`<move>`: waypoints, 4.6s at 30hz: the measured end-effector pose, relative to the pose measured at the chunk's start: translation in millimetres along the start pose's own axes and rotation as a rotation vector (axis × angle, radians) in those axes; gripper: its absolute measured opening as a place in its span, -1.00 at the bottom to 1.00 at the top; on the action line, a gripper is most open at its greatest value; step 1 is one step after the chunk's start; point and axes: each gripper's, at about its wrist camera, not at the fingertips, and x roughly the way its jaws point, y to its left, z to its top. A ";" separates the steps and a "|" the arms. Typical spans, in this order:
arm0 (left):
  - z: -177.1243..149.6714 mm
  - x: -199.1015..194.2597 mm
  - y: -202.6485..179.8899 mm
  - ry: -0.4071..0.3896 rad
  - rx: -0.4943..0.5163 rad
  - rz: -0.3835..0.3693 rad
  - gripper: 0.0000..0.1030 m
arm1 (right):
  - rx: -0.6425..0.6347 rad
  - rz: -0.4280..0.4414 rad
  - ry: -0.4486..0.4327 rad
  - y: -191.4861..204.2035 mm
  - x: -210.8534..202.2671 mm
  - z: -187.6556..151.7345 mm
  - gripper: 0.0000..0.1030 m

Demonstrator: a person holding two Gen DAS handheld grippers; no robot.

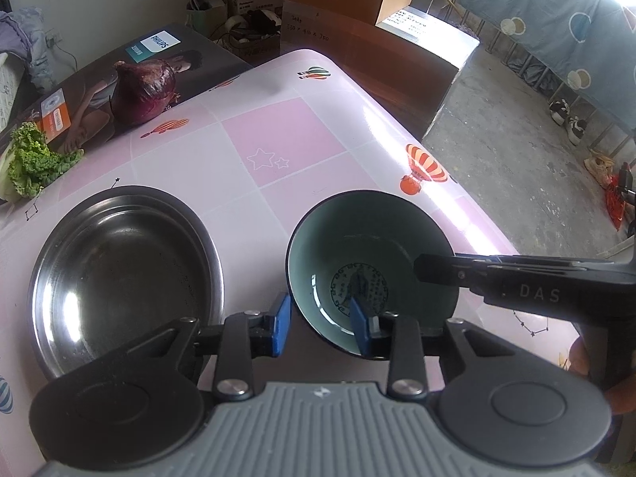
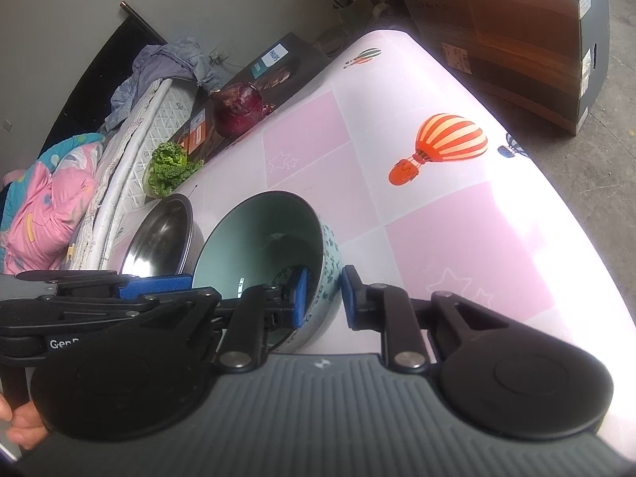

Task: Organize plates and bowls
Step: 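Lift the green ceramic bowl with both tools off the table, then carry the green bowl over the stacked steel bowls and lower it inside, then open both tools and withdraw them from the green bowl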

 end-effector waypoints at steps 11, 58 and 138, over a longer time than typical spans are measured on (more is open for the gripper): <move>0.9 18.0 2.6 0.059 -0.036 0.027 -0.58 | 0.004 -0.013 -0.005 1.2 0.9 -1.3 -0.65; 5.5 32.5 -4.7 0.128 -0.067 0.026 -0.54 | 0.033 -0.006 0.000 1.0 16.4 -5.5 -0.59; -38.2 -92.6 175.6 -0.066 -0.284 0.117 0.32 | -0.208 0.014 0.050 182.2 99.2 23.2 0.01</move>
